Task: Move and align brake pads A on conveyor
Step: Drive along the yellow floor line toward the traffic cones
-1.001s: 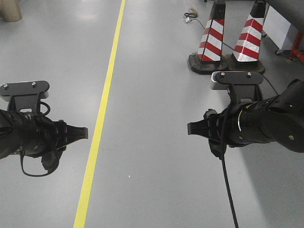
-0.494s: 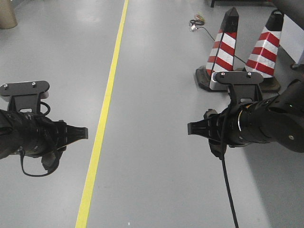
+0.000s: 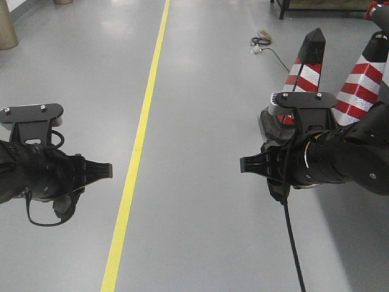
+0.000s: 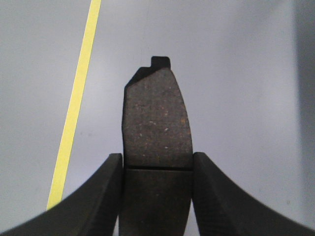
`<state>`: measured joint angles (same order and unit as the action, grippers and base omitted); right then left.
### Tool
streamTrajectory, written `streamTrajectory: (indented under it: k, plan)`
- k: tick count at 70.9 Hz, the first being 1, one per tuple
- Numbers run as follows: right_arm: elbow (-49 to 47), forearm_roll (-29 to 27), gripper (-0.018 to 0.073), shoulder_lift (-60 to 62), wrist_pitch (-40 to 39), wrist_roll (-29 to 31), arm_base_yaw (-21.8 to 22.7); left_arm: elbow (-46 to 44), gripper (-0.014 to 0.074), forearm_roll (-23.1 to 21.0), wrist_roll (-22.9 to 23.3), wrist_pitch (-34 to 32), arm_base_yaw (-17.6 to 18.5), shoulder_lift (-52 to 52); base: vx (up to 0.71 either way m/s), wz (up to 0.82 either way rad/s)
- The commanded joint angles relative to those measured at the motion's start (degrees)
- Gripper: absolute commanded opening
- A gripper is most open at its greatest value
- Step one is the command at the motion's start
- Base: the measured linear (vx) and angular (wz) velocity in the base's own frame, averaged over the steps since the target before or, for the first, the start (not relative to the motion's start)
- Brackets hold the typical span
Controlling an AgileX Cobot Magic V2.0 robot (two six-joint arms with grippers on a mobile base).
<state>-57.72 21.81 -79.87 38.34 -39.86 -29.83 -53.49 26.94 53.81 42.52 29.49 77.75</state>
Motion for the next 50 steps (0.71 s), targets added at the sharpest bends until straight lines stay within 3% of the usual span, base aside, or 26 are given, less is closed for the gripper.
streamTrajectory:
  k: [1, 50]
  plan:
    - [-1.6, 1.7, -0.0006, 2.0, -2.8, 0.1, 0.0, -1.5, 0.0104, 1.7, 0.1, -2.1, 0.3, -2.0, 0.55, -0.01]
    - [-1.6, 1.7, -0.0006, 2.0, -2.8, 0.1, 0.0, -1.5, 0.0104, 1.7, 0.1, -2.2, 0.3, -2.0, 0.53, -0.03]
